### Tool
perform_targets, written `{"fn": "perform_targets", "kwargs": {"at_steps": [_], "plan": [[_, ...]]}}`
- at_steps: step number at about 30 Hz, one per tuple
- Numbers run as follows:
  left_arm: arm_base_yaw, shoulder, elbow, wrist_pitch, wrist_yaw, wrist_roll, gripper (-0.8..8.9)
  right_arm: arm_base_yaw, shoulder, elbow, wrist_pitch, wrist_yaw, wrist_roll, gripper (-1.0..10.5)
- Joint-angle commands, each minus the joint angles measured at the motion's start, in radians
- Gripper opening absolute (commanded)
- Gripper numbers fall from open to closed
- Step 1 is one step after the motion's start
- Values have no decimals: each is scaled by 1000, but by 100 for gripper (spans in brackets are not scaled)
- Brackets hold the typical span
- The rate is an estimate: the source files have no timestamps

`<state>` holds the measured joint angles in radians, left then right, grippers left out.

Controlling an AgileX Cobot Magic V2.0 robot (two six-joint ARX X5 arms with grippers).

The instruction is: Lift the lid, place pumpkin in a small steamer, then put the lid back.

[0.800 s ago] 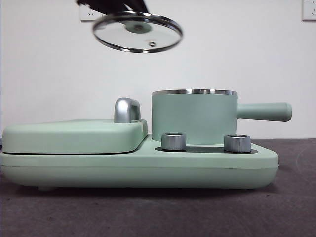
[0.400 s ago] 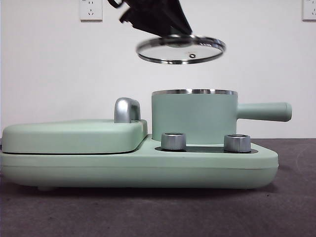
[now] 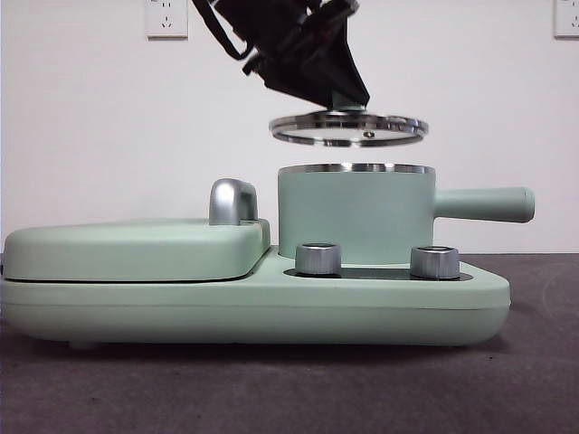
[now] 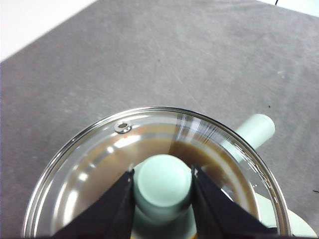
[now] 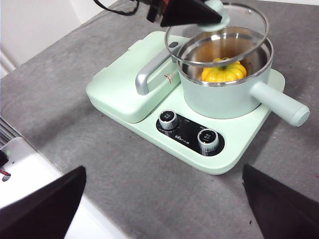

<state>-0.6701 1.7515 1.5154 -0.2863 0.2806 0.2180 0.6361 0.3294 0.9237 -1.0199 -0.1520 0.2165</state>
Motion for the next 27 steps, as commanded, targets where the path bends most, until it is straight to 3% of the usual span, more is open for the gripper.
{"fn": "perform_targets", "kwargs": {"at_steps": [1, 15, 27], "plan": [[-11, 16, 26, 49, 26, 16, 15, 9, 2, 5, 10, 3, 13, 486], [-9, 58, 26, 99, 26, 56, 14, 9, 2, 5, 10, 3, 39, 485], [15, 87, 26, 68, 27, -2, 14, 9, 2, 5, 10, 21, 42, 485]]}}
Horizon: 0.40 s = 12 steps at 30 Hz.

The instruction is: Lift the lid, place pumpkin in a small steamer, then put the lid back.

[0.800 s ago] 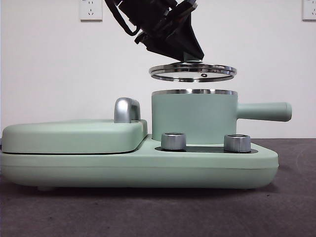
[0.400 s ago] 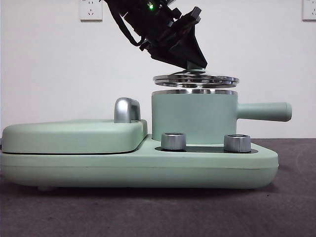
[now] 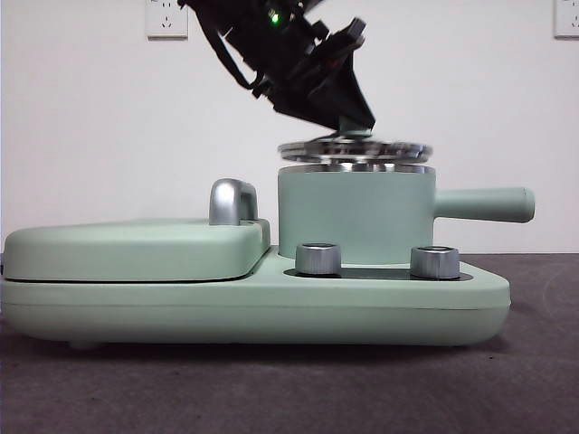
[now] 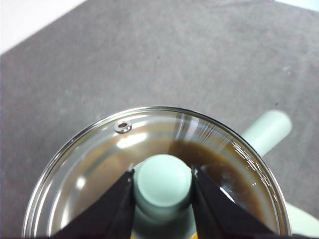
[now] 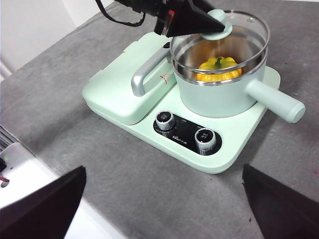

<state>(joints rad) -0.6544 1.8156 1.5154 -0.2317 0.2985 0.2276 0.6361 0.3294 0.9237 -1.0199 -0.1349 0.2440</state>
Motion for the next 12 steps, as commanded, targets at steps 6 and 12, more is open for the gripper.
{"fn": "perform_targets", "kwargs": {"at_steps": [6, 12], "plan": [[2, 44, 26, 16, 50, -11, 14, 9, 2, 5, 10, 6, 15, 485], [-3, 51, 26, 18, 51, -11, 14, 9, 2, 5, 10, 12, 15, 485]]}}
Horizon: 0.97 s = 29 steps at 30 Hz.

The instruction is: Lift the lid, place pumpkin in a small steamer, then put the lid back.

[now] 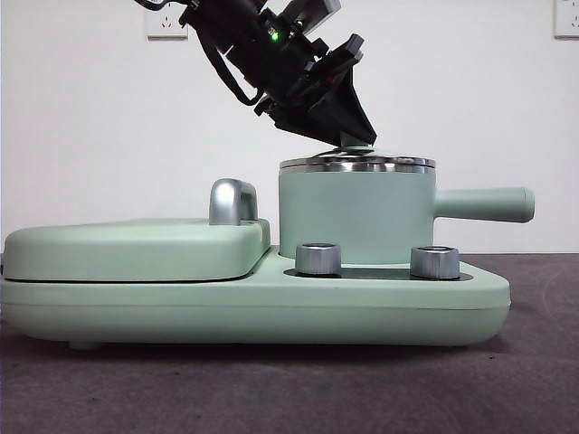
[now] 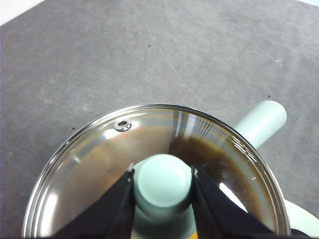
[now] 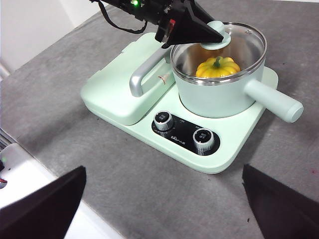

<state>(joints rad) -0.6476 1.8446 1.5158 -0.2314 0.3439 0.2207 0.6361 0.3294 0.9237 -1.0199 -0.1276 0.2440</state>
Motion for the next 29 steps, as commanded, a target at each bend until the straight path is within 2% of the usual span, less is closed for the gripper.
{"fn": "perform_targets", "kwargs": {"at_steps": [1, 12, 13, 14, 18, 19, 21, 29], "plan": [[-11, 23, 26, 18, 5, -4, 14, 9, 2, 5, 10, 5, 15, 485], [-11, 23, 26, 13, 5, -5, 41, 9, 2, 5, 10, 22, 18, 485], [-11, 22, 26, 14, 5, -6, 61, 9, 2, 5, 10, 22, 18, 485], [-11, 22, 26, 16, 5, -12, 120, 9, 2, 5, 10, 22, 18, 485], [-8, 11, 31, 23, 5, -82, 485, 9, 2, 5, 10, 23, 19, 485], [-6, 5, 33, 22, 5, -92, 536, 9, 2, 5, 10, 23, 19, 485], [-1, -12, 39, 21, 5, -122, 567, 9, 2, 5, 10, 24, 19, 485], [6, -153, 51, -46, 5, -213, 563, 9, 2, 5, 8, 23, 19, 485]]}}
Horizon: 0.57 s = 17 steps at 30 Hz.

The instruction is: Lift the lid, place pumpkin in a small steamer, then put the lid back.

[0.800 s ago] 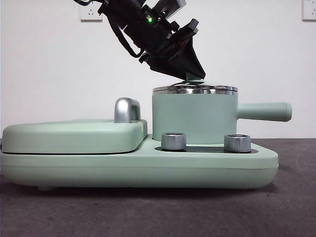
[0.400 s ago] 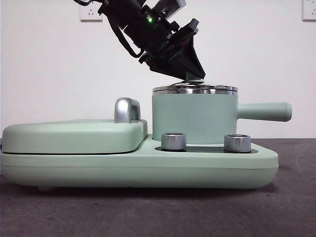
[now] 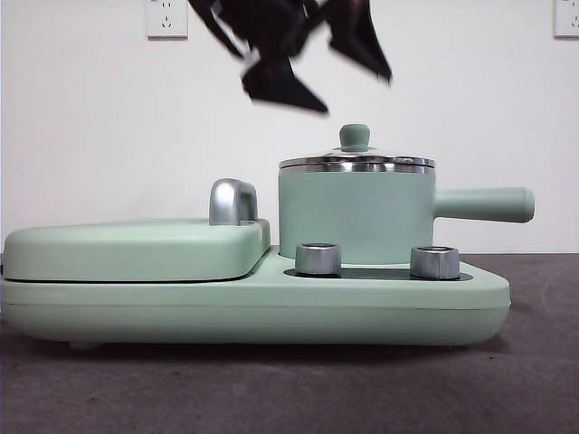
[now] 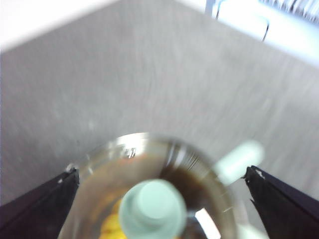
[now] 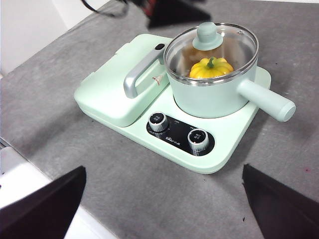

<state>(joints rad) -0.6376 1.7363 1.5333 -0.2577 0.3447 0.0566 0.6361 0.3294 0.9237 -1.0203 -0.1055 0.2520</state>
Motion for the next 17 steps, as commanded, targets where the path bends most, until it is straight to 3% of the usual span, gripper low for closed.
{"fn": "perform_targets", "kwargs": {"at_steps": [1, 11, 17], "plan": [[-4, -70, 34, -53, 4, -58, 562, 9, 2, 5, 8, 1, 11, 485], [-3, -351, 33, -542, 4, -17, 561, 9, 2, 5, -6, -3, 39, 486], [10, -526, 22, -727, 4, -12, 560, 9, 2, 5, -6, -3, 60, 486]]}}
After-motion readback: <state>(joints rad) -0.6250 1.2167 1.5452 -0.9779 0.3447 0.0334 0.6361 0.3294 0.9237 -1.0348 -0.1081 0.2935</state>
